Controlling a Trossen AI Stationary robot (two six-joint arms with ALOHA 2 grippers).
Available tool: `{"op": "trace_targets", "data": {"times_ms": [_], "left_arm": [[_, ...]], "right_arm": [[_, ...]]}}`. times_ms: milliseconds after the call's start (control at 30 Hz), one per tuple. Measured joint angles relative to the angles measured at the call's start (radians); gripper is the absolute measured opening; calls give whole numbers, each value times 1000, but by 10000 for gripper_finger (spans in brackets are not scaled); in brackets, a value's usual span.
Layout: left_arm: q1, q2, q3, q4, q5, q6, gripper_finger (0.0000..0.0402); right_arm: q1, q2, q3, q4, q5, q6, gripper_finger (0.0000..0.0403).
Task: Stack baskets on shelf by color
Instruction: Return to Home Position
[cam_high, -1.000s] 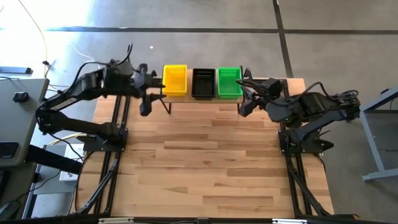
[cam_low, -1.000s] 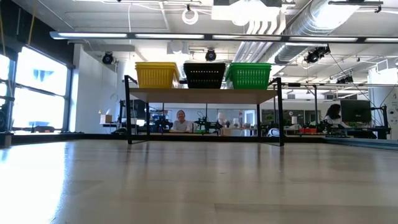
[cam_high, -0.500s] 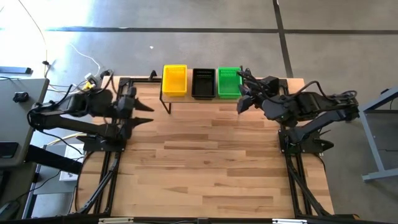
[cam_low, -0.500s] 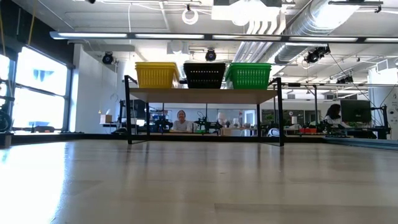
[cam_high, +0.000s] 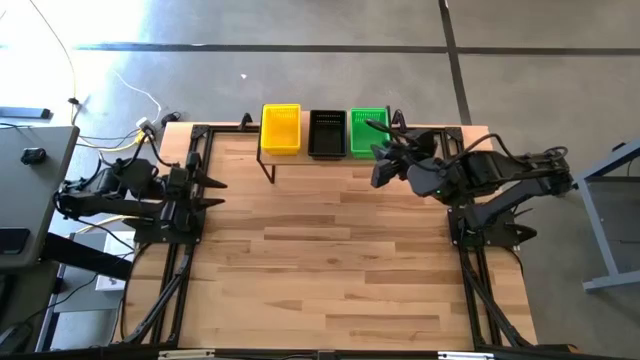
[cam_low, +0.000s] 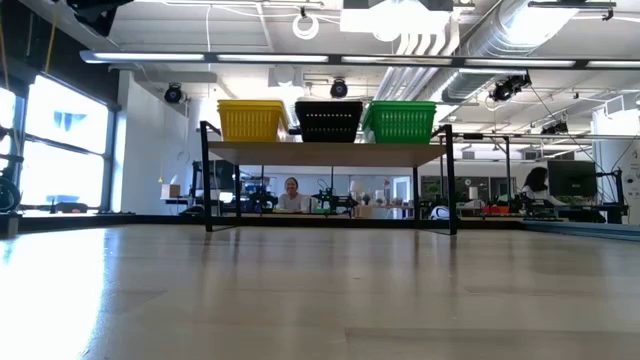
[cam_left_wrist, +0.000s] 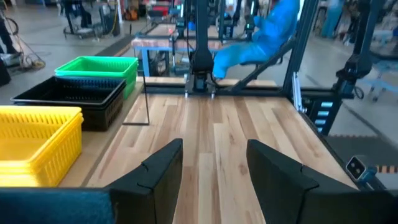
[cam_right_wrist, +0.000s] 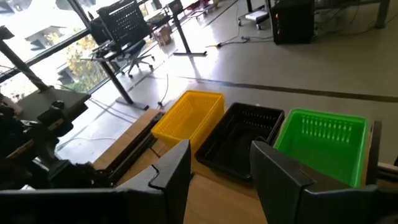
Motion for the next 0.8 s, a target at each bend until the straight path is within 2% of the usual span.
{"op": "trace_targets", "data": {"times_ms": [133, 433, 800], "left_arm": [[0, -92, -76, 43, 10, -36, 170], [0, -234, -201, 109, 19, -61, 170], [0, -237, -329, 261, 7, -124, 170]], "right_arm": [[-12, 0, 0, 0, -48, 1, 151], [-40, -36, 0, -47, -50, 3, 151], [-52, -211, 0, -240, -6, 31, 151]]}}
